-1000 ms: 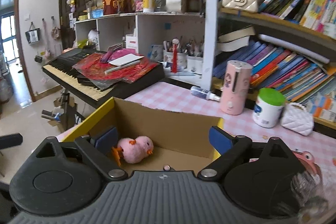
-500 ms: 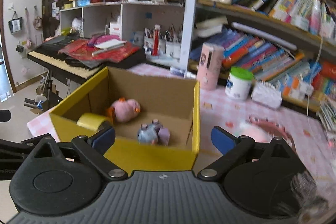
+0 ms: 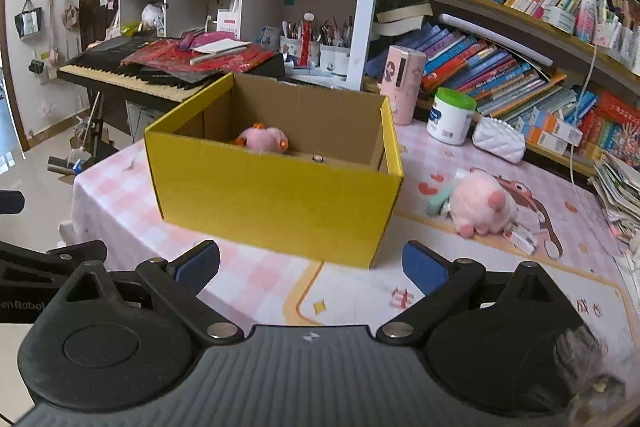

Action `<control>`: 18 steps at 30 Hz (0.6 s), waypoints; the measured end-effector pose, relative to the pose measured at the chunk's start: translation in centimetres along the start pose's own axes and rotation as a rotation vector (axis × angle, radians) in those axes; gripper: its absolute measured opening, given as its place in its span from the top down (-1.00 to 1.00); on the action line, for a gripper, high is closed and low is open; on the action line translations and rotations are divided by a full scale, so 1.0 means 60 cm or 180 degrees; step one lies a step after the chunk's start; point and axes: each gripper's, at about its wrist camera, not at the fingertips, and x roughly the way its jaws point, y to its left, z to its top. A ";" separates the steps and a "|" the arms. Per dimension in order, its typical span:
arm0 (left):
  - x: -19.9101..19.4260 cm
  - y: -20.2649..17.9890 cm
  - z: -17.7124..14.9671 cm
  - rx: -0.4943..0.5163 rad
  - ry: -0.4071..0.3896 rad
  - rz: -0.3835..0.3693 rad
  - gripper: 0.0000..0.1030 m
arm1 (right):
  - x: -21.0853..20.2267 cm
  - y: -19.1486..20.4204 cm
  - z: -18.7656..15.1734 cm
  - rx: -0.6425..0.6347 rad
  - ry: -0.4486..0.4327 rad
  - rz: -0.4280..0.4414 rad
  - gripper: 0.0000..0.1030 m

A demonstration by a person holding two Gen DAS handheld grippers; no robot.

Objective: Organize objects
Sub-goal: 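Lift both open tools out of the yellow box back over the table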

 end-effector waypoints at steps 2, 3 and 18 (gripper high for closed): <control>-0.005 0.000 -0.006 0.0025 0.0021 -0.0023 -0.95 | -0.010 0.004 -0.011 0.0006 0.0020 -0.0032 -0.92; -0.008 -0.001 -0.009 0.0041 0.0026 -0.0032 -0.95 | -0.013 0.005 -0.016 0.0011 0.0030 -0.0047 -0.92; -0.033 -0.014 -0.038 0.0246 0.0068 -0.0174 -0.95 | -0.053 0.002 -0.065 0.0201 0.0124 -0.0230 -0.93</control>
